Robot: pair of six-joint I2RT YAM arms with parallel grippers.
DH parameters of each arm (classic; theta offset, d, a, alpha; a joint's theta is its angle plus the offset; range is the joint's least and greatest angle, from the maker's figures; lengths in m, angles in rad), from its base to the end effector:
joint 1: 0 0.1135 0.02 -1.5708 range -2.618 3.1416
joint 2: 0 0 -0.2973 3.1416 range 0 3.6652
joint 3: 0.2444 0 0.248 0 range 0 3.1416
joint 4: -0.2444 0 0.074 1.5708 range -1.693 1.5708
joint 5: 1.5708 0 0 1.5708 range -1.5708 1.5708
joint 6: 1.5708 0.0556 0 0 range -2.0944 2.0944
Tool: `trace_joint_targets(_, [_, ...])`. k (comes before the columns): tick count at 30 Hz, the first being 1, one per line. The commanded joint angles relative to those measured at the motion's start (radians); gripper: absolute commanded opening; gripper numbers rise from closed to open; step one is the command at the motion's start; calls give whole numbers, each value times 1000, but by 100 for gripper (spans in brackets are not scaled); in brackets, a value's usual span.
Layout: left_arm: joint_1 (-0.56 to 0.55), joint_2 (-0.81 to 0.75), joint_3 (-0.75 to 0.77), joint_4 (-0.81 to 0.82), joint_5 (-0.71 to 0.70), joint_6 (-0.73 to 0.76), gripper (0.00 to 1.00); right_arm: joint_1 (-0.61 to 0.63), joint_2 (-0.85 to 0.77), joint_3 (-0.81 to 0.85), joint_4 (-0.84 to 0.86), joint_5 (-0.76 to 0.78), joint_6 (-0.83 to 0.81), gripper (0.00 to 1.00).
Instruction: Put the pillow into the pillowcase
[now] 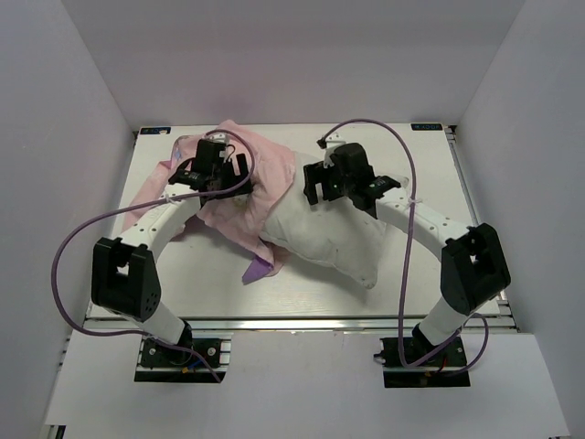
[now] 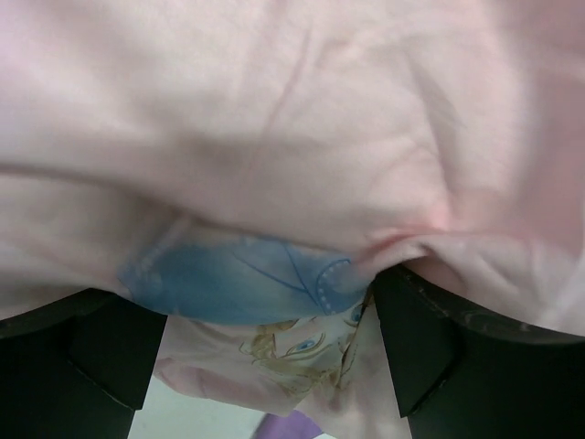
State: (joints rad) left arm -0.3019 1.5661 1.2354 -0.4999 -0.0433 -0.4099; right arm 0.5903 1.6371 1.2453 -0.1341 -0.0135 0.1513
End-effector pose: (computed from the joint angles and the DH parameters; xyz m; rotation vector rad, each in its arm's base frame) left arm 0.3378 -0.1027 0.2938 -0.1508 2.4144 -0.2779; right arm 0.3295 0.2216 0.3087 -0.4719 2.0773 0.4579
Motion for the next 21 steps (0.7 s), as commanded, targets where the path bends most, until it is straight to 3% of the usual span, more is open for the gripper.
trace_joint_targets(1, [-13, -26, 88, 51, 57, 75, 98, 68, -29, 60, -58, 1, -112, 89])
trace_joint_targets(6, [-13, -173, -2, -32, 22, -13, 98, 138, -115, 97, -90, 159, -295, 89])
trace_joint_targets(11, [-13, -486, -215, -120, 81, -153, 98, 233, -209, 27, -136, 184, -508, 89])
trace_joint_targets(17, [-14, -756, -444, -166, 184, -291, 98, 373, -252, -20, -233, 107, -512, 89])
trace_joint_targets(21, [-14, -805, -528, -138, 249, -316, 98, 404, -229, -93, -226, 148, -493, 89])
